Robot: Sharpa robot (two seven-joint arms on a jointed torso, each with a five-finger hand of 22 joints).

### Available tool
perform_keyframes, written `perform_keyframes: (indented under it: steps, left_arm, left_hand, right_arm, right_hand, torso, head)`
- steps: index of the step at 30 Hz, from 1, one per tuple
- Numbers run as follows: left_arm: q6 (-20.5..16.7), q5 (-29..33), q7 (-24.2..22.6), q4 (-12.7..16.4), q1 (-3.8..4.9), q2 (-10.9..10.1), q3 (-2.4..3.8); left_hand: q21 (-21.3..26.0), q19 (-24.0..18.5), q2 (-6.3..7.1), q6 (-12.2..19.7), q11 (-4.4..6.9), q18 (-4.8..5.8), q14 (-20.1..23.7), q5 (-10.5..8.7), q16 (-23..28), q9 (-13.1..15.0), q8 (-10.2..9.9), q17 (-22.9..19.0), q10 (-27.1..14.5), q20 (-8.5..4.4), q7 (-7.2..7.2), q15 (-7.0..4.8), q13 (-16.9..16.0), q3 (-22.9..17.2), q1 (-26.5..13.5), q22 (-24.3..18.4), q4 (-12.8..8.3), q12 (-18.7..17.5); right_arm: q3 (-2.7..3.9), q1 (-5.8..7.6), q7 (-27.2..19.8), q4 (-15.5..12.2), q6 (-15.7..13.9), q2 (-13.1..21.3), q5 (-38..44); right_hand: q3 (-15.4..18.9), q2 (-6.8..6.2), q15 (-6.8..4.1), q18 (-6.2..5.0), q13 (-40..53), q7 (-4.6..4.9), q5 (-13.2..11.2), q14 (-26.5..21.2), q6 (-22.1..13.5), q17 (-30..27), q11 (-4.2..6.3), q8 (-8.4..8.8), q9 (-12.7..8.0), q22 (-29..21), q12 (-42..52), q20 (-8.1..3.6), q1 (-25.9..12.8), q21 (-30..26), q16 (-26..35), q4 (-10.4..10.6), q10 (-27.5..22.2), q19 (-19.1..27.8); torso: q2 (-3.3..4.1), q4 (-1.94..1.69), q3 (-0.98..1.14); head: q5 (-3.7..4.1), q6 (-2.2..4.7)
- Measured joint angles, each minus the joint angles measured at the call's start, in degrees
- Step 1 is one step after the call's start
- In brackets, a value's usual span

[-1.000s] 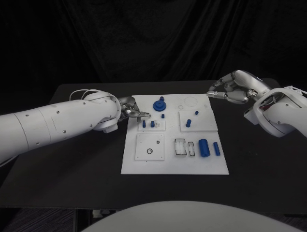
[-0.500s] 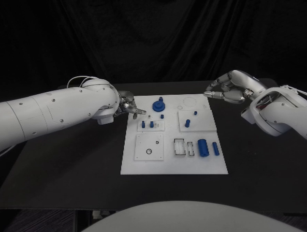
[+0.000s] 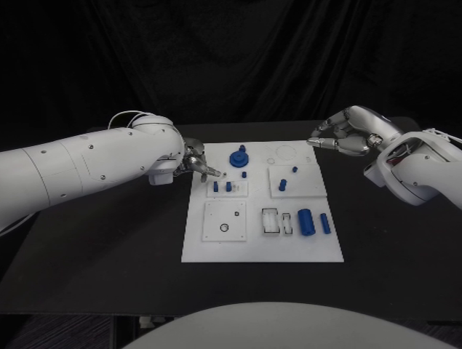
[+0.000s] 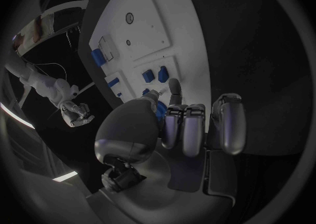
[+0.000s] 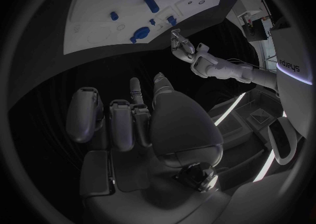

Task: Assemble the parts on the task board

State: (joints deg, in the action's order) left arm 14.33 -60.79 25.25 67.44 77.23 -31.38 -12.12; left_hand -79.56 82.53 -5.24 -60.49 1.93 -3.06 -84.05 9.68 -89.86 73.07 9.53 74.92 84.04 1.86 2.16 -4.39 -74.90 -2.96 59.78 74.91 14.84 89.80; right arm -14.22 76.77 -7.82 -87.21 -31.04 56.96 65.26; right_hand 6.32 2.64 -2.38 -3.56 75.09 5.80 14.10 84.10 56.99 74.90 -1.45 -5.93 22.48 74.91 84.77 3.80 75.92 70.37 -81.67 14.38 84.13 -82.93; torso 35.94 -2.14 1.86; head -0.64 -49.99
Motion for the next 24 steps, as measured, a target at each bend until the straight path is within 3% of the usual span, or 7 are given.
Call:
perform_keyframes:
  steps: [24]
  left_arm:
    - [2.18,0.00,0.33,-3.59,0.00,3.36,-0.01]
  left_hand:
    - [0.00,0.00,-0.34,0.00,0.00,0.00,0.00,0.68,0.00,-0.43,-0.45,-0.01,0.00,0.00,0.00,0.00,0.00,-0.01,0.33,0.00,0.00,0.00]
  right_arm:
    - [0.00,0.00,0.24,0.12,0.44,-0.58,0.05]
  right_hand:
    - [0.24,0.00,0.00,0.00,-0.01,0.00,0.00,0.00,0.00,0.00,0.00,0.22,-0.05,0.04,-0.18,0.00,0.00,0.00,0.00,0.24,0.00,0.00]
  torso:
    - [-0.08,-0.04,-0.05]
  head:
    - [0.12,0.00]
